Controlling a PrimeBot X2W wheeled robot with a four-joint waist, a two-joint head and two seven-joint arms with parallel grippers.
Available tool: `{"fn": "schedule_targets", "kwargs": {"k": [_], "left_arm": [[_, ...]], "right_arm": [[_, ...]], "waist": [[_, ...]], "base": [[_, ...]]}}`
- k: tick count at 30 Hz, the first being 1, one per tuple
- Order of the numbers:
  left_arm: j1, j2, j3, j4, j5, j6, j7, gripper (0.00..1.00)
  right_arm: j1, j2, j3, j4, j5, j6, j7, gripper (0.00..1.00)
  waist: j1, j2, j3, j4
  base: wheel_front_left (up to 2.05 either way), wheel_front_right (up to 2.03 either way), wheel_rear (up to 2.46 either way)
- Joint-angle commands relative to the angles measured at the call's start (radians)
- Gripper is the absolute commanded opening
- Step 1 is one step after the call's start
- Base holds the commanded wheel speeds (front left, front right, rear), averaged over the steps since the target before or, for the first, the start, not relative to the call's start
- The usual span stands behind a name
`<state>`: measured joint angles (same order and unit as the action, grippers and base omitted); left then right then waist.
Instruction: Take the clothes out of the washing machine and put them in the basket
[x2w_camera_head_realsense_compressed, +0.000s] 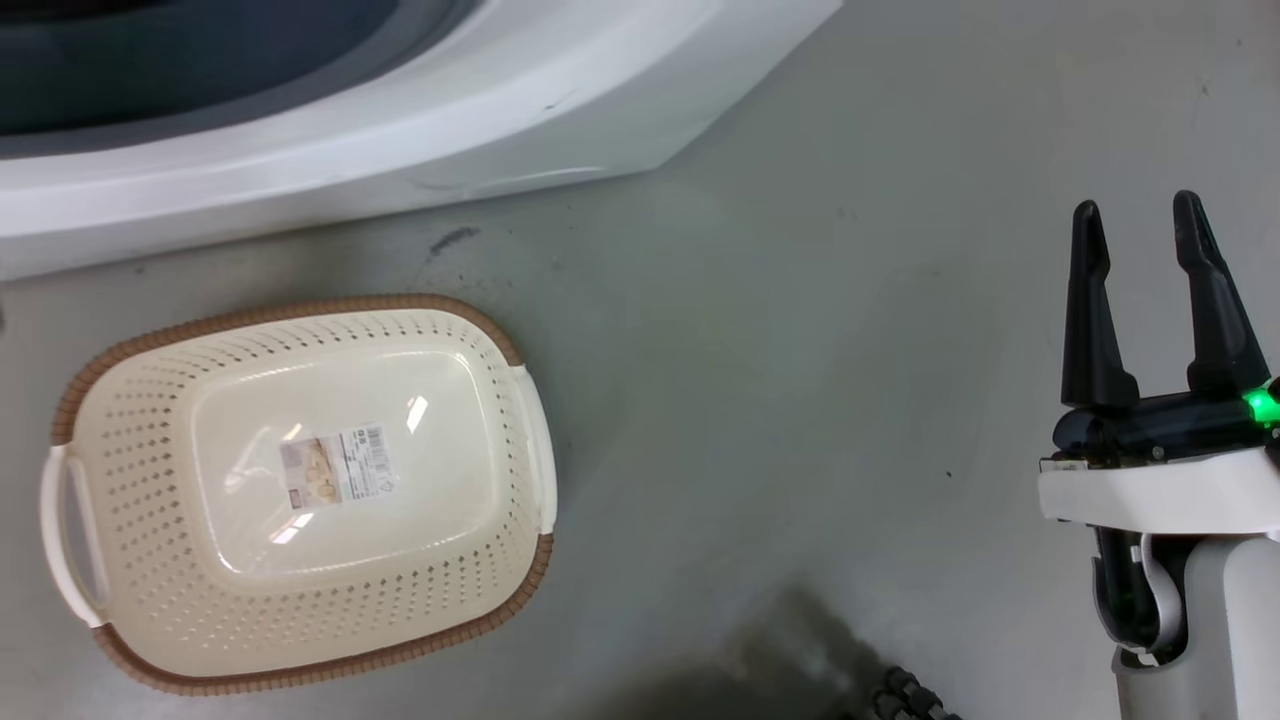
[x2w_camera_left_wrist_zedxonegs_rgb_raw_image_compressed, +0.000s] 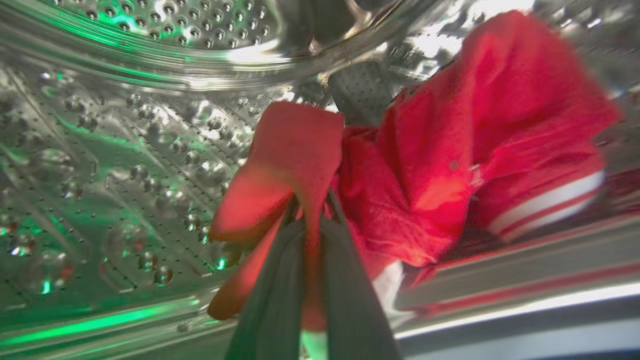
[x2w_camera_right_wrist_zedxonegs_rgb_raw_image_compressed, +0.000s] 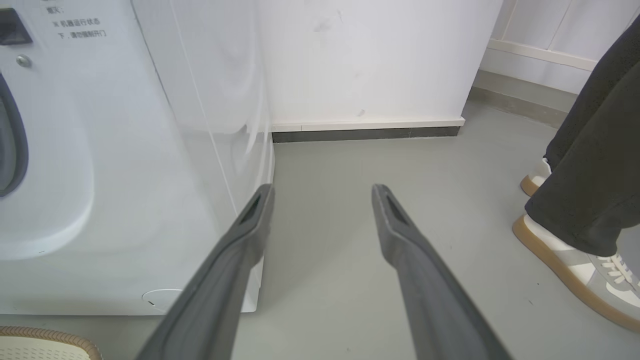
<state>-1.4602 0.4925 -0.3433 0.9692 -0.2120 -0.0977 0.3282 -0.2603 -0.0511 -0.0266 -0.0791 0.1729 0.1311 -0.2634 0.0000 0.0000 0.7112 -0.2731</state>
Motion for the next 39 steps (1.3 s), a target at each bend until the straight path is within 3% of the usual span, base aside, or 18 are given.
{"fn": "schedule_targets", "kwargs": {"k": [1, 27, 39], "left_arm": [[0.043, -0.015, 0.008, -0.017, -0.018, -0.004, -0.036, 0.0], [0.499, -0.13, -0.005, -0.117, -0.191, -0.03, -0.522, 0.0], [0.719, -0.141, -0.011, -0.338, -0.219, -0.015, -0.587, 0.0]], "right_arm": [[0.017, 0.002, -0.005, 0.004, -0.013, -0.001, -0.002, 1.0], [0.146, 0.002, -0.012, 0.051, -0.115, -0.001, -0.002, 1.0], [0.228, 0.002, -0.005, 0.062, -0.139, -0.001, -0.002, 1.0]], "waist": [[0.0, 0.0, -0.04, 0.022], [0.0, 0.0, -0.355, 0.143], [0.0, 0.0, -0.5, 0.199]], "base": [[0.0, 0.0, 0.0], [0.0, 0.0, 0.0], [0.0, 0.0, 0.0]]}}
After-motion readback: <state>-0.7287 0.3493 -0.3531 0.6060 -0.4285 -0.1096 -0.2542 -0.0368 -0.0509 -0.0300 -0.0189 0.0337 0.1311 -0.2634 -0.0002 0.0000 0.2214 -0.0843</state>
